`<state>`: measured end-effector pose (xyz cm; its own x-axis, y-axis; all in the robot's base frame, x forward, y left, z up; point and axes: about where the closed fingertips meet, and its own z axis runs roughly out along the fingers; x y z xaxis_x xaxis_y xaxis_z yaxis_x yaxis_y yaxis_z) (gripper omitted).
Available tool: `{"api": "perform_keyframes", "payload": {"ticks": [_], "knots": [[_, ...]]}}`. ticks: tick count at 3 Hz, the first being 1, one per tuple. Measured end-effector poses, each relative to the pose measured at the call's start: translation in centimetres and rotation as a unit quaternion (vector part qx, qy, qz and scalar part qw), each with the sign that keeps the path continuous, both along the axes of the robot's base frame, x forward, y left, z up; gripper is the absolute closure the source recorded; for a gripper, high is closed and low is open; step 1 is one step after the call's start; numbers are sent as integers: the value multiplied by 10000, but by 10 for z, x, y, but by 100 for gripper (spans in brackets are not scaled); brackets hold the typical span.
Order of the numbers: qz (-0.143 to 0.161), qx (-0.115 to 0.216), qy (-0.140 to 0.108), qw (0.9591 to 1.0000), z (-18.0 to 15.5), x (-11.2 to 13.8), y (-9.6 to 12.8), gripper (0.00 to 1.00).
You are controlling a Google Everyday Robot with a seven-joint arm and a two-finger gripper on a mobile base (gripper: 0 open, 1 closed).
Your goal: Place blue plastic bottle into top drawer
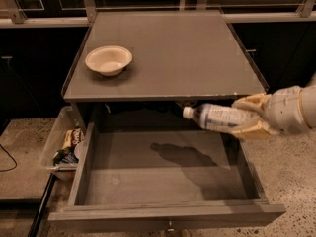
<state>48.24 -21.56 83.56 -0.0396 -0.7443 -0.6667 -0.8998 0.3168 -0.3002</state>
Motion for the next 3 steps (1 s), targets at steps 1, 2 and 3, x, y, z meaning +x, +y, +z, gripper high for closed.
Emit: {"api": "perform_keyframes", "payload": {"ticks": [1, 2, 3], "knots": [[91, 43, 419, 9991, -43, -21, 7, 100], [111, 27, 441, 9990, -50, -17, 12, 100], [240, 204, 477, 9984, -81, -7, 32, 100]]}}
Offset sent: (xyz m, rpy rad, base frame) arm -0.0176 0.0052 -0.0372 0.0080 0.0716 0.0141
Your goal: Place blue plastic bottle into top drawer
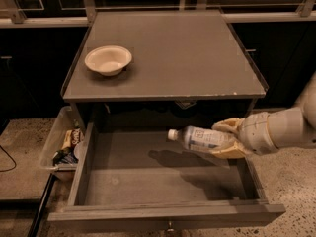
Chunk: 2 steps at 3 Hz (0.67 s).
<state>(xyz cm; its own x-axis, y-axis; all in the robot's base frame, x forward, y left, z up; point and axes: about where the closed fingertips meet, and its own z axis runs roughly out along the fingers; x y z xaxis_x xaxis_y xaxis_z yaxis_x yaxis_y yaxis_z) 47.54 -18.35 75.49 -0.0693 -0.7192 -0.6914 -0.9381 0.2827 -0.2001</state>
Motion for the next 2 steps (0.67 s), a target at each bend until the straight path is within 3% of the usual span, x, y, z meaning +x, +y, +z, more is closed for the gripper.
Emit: {"api": "perform_keyframes", "payload": {"ticks": [2], "knots": [[162, 118, -487, 9986, -61, 30, 34, 100]]}}
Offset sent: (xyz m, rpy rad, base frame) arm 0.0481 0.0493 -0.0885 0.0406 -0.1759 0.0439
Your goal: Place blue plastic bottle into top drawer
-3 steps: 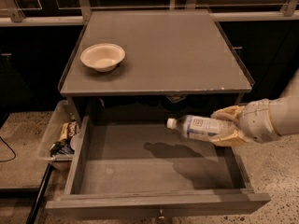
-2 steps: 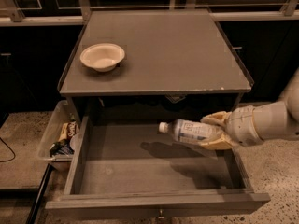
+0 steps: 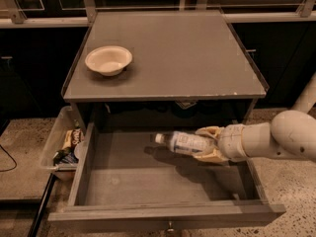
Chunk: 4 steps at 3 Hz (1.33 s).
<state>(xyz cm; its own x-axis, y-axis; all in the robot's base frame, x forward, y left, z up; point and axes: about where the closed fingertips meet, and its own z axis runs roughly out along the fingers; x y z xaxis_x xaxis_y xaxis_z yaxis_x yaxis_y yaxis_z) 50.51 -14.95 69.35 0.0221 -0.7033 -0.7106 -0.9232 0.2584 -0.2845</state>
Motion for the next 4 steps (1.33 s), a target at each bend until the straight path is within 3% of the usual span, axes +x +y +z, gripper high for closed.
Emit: {"api": "perform_keyframes", "payload": {"ticks": [1, 3, 4], "knots": [[168, 96, -216, 9996, -18, 10, 14, 100], [794, 265, 54, 9965, -60, 11, 34, 100], [893, 283, 139, 9955, -61, 5, 36, 81]]}}
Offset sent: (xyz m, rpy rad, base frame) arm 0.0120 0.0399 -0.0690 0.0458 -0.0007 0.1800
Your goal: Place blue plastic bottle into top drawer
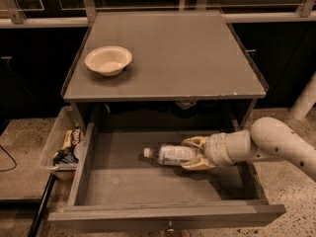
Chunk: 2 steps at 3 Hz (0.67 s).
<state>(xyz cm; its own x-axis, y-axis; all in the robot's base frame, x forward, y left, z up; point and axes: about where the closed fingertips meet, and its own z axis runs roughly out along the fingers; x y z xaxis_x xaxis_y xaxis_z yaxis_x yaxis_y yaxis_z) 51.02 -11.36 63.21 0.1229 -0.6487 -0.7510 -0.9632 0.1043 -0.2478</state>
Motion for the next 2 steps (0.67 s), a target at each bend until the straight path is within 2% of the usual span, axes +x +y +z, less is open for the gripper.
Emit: {"api": "perform_keyframes", "payload": {"ticks": [2], "knots": [[1, -1, 0, 10000, 0, 0, 0, 34]]}}
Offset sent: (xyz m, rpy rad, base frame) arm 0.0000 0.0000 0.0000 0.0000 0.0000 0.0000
